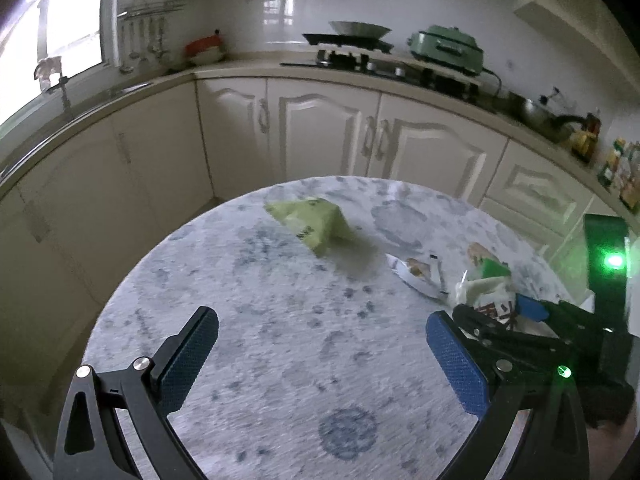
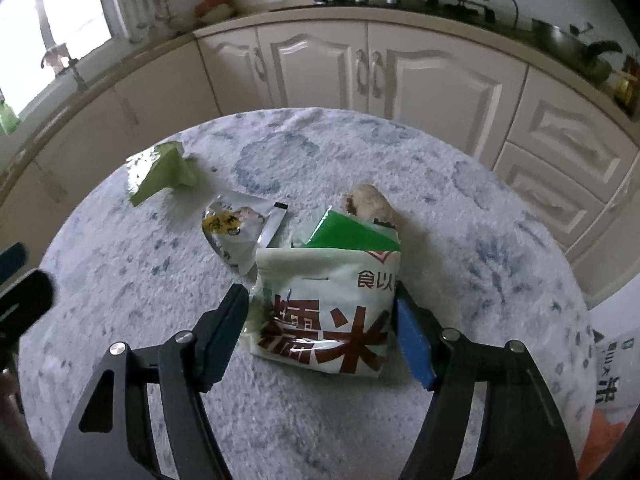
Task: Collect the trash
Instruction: 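Grasp the white-and-green rice snack bag with the right tool, then grasp the small white wrapper with the left tool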
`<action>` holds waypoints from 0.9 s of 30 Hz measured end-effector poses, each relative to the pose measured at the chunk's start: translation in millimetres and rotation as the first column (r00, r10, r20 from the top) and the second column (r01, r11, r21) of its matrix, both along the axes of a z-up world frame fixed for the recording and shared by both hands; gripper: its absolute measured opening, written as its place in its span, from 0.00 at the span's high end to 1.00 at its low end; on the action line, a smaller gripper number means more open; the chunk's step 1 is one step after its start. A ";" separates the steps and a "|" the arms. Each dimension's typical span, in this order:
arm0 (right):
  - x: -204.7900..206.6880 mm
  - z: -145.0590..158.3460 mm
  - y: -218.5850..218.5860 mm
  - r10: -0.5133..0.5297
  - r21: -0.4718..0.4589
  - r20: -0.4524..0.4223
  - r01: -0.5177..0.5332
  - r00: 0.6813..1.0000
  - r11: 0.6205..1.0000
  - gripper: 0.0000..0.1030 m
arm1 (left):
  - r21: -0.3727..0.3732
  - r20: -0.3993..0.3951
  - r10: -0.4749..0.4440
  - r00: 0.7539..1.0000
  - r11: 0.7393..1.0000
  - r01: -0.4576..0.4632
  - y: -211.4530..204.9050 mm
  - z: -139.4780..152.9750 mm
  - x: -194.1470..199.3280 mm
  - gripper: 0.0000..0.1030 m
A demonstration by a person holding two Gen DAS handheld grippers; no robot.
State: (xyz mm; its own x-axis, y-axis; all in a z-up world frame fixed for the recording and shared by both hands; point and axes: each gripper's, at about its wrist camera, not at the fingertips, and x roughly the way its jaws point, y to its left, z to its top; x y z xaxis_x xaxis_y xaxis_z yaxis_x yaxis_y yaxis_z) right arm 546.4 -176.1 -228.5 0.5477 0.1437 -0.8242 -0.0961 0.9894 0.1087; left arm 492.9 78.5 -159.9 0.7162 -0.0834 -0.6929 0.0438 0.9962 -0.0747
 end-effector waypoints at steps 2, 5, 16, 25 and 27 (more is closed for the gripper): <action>-4.8 2.5 -8.4 -0.005 0.011 0.003 0.005 1.000 1.000 0.38 | 0.010 -0.009 -0.020 1.000 1.000 0.020 -11.9 -6.6 13.8 0.01; -6.3 8.4 -21.6 -0.013 0.022 0.004 0.013 1.000 1.000 0.52 | 0.022 -0.021 -0.047 0.999 0.999 0.047 -28.5 -18.5 30.1 0.01; 3.9 0.9 -20.7 0.034 0.058 0.002 -0.035 0.999 0.998 0.23 | 0.034 -0.049 -0.062 0.997 0.997 0.064 -50.0 -45.2 85.5 0.01; -2.9 0.4 -27.5 0.036 0.018 0.027 -0.037 0.999 0.999 0.30 | 0.071 -0.085 -0.134 0.987 0.988 0.140 -78.5 -65.9 110.7 0.01; -5.5 1.9 -36.2 0.012 0.014 0.023 -0.012 1.000 1.000 0.30 | 0.079 -0.096 -0.140 0.986 0.986 0.148 -86.8 -71.6 119.8 0.01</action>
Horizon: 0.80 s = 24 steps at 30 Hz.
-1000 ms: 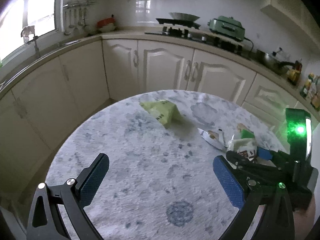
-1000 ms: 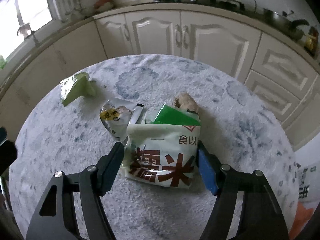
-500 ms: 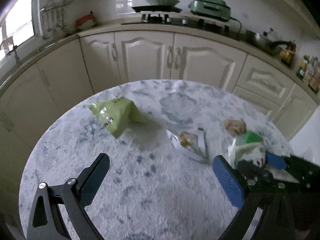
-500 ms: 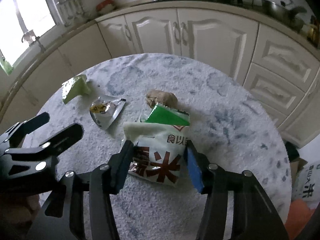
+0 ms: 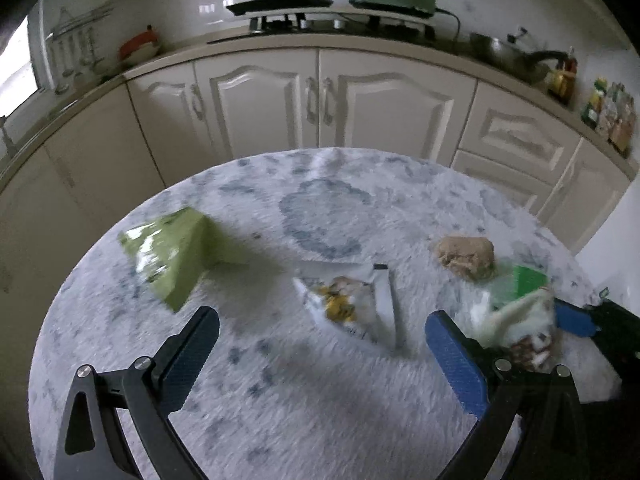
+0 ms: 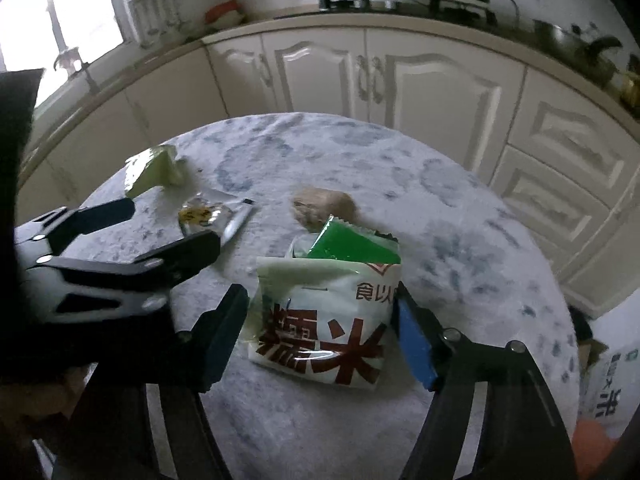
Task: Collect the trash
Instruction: 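Grasp the small white wrapper with the left tool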
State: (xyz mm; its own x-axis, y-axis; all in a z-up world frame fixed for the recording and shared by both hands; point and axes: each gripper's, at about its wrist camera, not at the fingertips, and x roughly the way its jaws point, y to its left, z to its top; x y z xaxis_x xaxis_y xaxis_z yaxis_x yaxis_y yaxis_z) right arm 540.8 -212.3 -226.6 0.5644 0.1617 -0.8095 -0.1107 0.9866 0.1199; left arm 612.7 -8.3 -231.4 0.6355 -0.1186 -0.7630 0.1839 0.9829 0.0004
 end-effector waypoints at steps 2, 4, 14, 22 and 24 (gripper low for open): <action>-2.5 0.8 -7.1 -0.012 0.011 -0.005 0.012 1.000 1.000 0.30 | 0.021 -0.010 -0.009 1.000 1.000 0.009 -5.3 -7.5 12.6 0.05; -3.6 1.2 -9.5 -0.015 0.010 -0.005 0.015 1.000 1.000 0.30 | -0.001 -0.016 -0.022 1.000 1.000 0.022 -8.1 -12.5 17.1 0.15; -13.0 5.6 -14.8 -0.010 0.062 -0.016 0.011 1.000 0.998 0.36 | -0.120 0.003 -0.048 0.999 0.992 0.048 14.2 -5.7 -12.6 0.76; -28.5 8.3 -9.7 0.004 0.088 -0.021 -0.002 1.000 0.996 0.53 | -0.152 -0.012 -0.061 0.998 0.987 0.058 19.0 -7.2 -49.7 0.92; -30.3 9.3 -7.2 0.011 0.073 -0.025 -0.009 1.000 0.997 0.54 | -0.149 -0.016 -0.058 0.998 0.987 0.055 17.3 -5.5 -58.5 0.92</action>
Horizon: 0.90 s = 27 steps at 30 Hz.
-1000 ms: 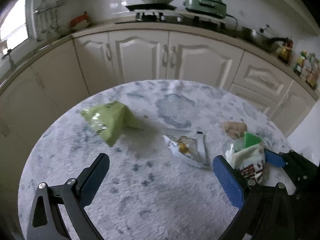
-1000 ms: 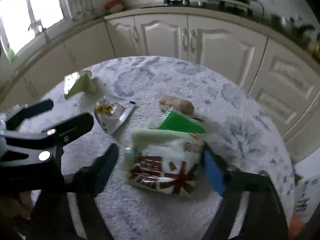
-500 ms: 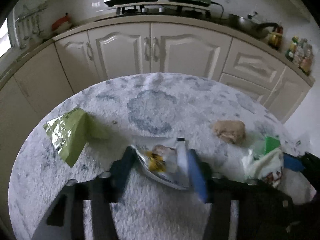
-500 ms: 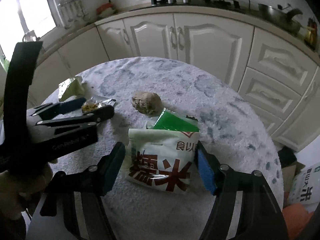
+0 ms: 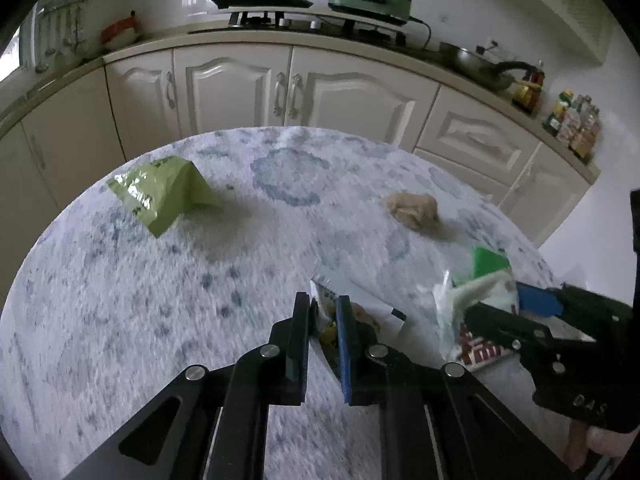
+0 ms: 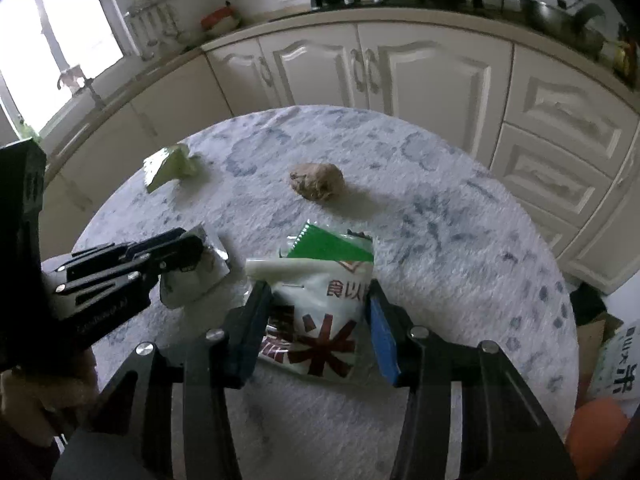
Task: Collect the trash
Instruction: 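Grasp the small white wrapper with the left tool, then carry both items to the blue bin and open both tools over it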
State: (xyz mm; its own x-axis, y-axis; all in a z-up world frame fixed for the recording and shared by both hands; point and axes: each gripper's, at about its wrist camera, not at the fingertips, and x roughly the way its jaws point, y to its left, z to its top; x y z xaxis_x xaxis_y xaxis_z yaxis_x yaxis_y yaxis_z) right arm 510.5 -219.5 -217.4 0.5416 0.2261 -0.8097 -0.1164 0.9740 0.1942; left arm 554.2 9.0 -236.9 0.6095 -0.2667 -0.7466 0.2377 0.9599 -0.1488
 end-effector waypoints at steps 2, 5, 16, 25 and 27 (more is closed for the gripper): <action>-1.1 -0.7 0.2 0.001 0.001 -0.013 -0.001 1.000 1.000 0.53 | -0.001 -0.002 -0.008 1.000 1.000 0.008 -1.3 0.1 -9.1 0.92; 0.0 -2.6 -2.5 -0.013 0.006 -0.028 0.013 1.000 1.000 0.47 | 0.025 -0.010 -0.007 1.000 1.000 0.007 -4.9 1.9 -19.5 0.83; 0.2 -6.5 13.6 0.050 -0.010 0.004 -0.050 0.999 0.999 0.50 | -0.011 -0.013 -0.036 0.999 0.999 0.036 -14.2 2.3 -30.1 0.91; -28.0 12.2 -1.0 0.038 0.068 0.033 -0.041 0.999 0.997 0.84 | -0.063 -0.001 -0.036 0.999 0.997 0.036 -18.3 12.0 -56.2 0.91; -33.2 17.5 -10.5 0.019 0.086 0.042 -0.022 0.999 0.996 0.84 | -0.059 0.024 -0.039 0.999 0.997 0.040 -24.1 21.1 -62.6 0.91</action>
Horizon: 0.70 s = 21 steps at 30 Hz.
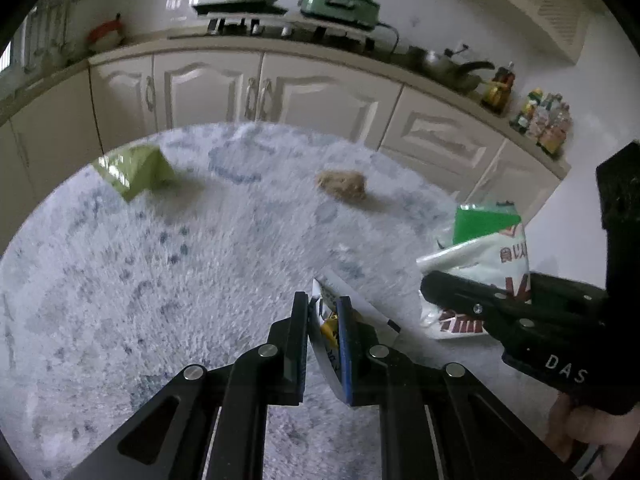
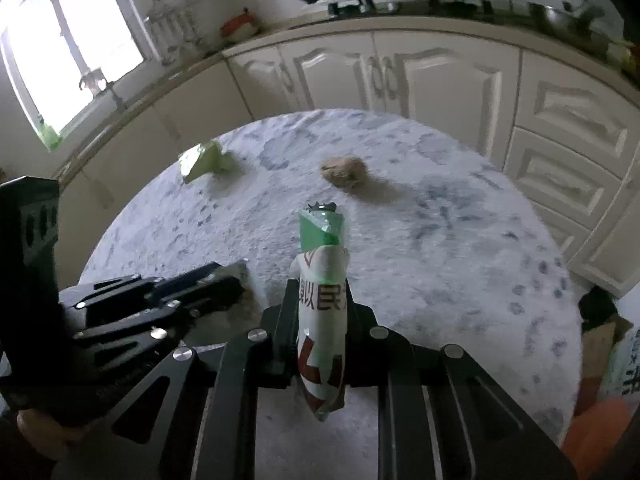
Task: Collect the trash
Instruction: 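Carry both items to the blue bin and open both tools over it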
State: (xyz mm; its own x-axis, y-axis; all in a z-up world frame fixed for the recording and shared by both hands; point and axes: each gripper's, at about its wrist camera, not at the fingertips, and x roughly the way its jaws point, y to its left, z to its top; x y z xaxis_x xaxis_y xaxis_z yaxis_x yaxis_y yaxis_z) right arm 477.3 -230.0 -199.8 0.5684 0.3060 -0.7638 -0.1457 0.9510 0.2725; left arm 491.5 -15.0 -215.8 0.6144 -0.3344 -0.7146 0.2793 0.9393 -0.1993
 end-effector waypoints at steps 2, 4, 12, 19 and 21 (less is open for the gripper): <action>-4.7 4.1 -6.6 -0.010 0.007 0.008 0.010 1.000 1.000 0.84 | 0.008 0.019 -0.003 1.000 1.000 0.002 -3.9 5.7 -6.2 0.91; -10.3 8.1 -11.8 -0.020 0.011 0.017 0.020 1.000 1.000 0.84 | 0.006 0.027 -0.006 1.000 1.000 0.005 -5.5 11.5 -12.3 0.91; -38.4 32.5 -44.7 -0.087 0.025 0.071 0.085 0.994 0.996 0.84 | 0.032 0.115 -0.057 0.992 0.998 0.053 -27.0 52.7 -34.4 0.91; -72.9 68.7 -99.1 -0.189 0.030 0.148 0.187 0.971 0.982 0.84 | 0.033 0.198 -0.149 0.969 0.989 0.145 -70.5 88.1 -47.8 0.91; -83.9 78.8 -118.3 -0.223 0.030 0.168 0.221 0.960 0.975 0.84 | 0.034 0.214 -0.179 0.960 0.984 0.176 -87.7 94.3 -50.0 0.91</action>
